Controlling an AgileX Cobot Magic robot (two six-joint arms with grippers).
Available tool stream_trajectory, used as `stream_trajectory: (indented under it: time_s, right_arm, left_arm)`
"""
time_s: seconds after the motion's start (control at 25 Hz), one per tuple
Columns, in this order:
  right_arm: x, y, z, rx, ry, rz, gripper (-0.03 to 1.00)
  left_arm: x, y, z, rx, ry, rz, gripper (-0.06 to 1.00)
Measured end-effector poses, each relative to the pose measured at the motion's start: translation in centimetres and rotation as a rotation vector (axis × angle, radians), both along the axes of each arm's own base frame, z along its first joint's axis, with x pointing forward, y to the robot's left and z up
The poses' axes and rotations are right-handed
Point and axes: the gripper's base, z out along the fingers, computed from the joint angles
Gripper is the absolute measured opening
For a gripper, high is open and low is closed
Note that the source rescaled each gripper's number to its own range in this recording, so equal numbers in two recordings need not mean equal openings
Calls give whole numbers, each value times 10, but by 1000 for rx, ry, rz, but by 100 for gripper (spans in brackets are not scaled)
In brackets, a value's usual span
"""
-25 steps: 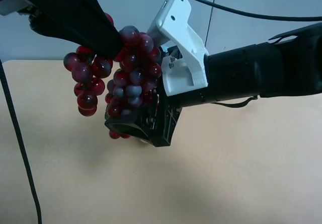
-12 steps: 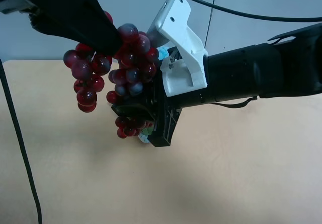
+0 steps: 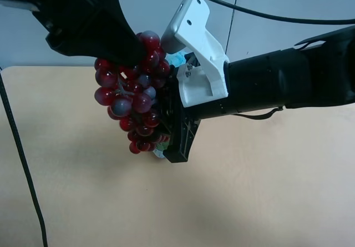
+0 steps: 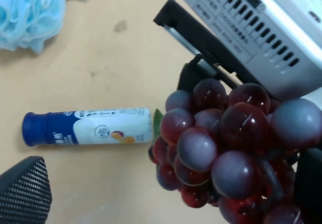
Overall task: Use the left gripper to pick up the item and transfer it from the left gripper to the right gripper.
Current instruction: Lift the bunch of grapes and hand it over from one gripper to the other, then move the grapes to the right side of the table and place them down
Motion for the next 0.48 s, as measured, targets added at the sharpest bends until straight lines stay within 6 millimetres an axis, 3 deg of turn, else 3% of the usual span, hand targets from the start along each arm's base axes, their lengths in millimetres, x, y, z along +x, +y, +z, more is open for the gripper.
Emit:
stream_trajectory:
  time_s: [0.2,0.48]
  right_arm:
    - [0,0,0,0,0,0,6]
    - [0,0,0,0,0,0,4]
  left_arm:
    - [-3,13,6,45,-47,22,99]
    - [-12,58,29,18,-98,154,99]
